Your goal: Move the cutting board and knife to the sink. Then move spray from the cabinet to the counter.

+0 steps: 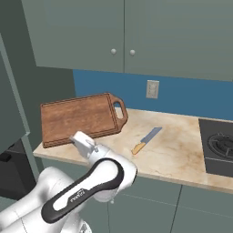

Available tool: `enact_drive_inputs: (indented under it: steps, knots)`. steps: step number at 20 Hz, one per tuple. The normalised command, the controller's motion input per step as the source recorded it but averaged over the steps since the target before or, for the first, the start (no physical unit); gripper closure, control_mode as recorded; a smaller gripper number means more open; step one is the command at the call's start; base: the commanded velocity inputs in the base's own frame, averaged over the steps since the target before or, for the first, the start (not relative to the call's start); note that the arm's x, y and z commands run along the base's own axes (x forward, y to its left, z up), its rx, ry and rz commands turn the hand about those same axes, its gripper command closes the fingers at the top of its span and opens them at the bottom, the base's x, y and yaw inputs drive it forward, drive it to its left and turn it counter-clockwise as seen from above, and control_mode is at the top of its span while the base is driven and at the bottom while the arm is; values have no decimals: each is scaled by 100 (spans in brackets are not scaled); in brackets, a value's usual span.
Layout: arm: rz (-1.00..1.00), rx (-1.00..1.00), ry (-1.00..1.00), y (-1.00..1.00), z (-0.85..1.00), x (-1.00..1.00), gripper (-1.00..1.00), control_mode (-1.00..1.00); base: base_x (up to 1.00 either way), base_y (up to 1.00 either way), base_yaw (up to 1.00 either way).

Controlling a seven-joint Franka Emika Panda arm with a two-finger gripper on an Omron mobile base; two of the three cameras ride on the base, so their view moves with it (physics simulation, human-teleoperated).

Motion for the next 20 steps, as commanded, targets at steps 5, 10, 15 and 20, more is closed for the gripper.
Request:
enact_drive_inputs:
  steps: [5,10,15,20]
  knots:
    - [-6,0,0,0,0,-27,100,-100,0,0,0]
    - [-6,0,0,0,0,-31,100,100,-12,-3,-2]
    - [0,0,0,0,0,0,100,100,-55,-42,-15]
    - [0,0,0,0,0,0,100,100,-34,-91,-18]
